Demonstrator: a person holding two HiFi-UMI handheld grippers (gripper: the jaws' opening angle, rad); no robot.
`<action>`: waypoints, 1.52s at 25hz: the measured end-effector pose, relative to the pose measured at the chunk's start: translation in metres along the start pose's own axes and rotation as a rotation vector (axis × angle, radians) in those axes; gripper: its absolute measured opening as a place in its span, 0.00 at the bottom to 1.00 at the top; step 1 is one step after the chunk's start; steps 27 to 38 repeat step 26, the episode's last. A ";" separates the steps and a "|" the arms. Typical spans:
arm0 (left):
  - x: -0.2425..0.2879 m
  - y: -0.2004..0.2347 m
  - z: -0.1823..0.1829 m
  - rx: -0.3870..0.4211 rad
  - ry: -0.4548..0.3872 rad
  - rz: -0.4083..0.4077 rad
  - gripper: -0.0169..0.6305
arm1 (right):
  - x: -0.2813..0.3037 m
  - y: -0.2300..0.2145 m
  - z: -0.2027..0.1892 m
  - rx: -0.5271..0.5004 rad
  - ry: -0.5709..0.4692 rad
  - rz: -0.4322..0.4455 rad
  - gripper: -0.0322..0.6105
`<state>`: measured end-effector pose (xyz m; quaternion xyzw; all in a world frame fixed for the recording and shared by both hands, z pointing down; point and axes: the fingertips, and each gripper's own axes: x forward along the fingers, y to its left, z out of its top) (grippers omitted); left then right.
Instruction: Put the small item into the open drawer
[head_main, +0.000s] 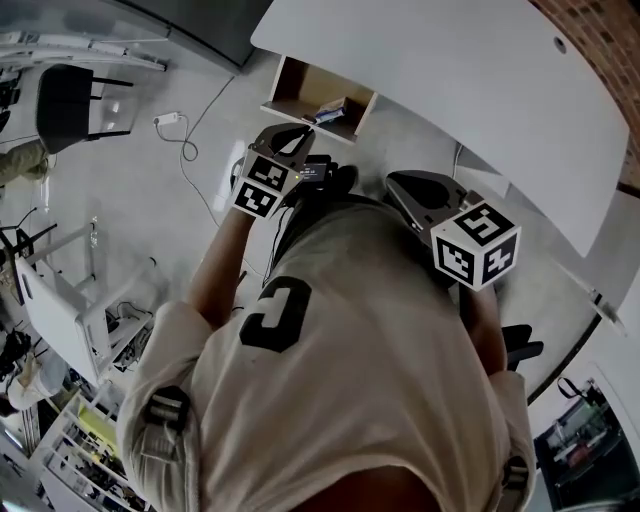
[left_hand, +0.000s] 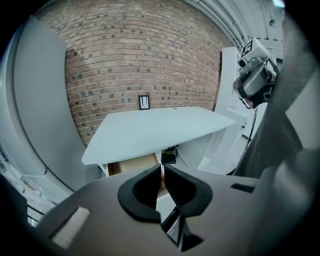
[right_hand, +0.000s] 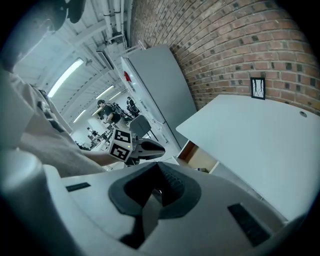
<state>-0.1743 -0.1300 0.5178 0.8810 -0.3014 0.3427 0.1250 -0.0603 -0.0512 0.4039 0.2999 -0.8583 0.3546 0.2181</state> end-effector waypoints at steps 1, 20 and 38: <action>-0.001 -0.004 0.002 -0.002 0.001 0.004 0.06 | -0.004 -0.001 -0.001 -0.005 -0.002 0.002 0.05; 0.009 -0.034 -0.015 -0.022 0.072 0.003 0.06 | -0.024 -0.007 -0.017 0.017 0.009 0.044 0.05; 0.011 -0.020 -0.025 -0.038 0.090 -0.001 0.06 | -0.010 -0.008 -0.012 0.018 0.030 0.048 0.05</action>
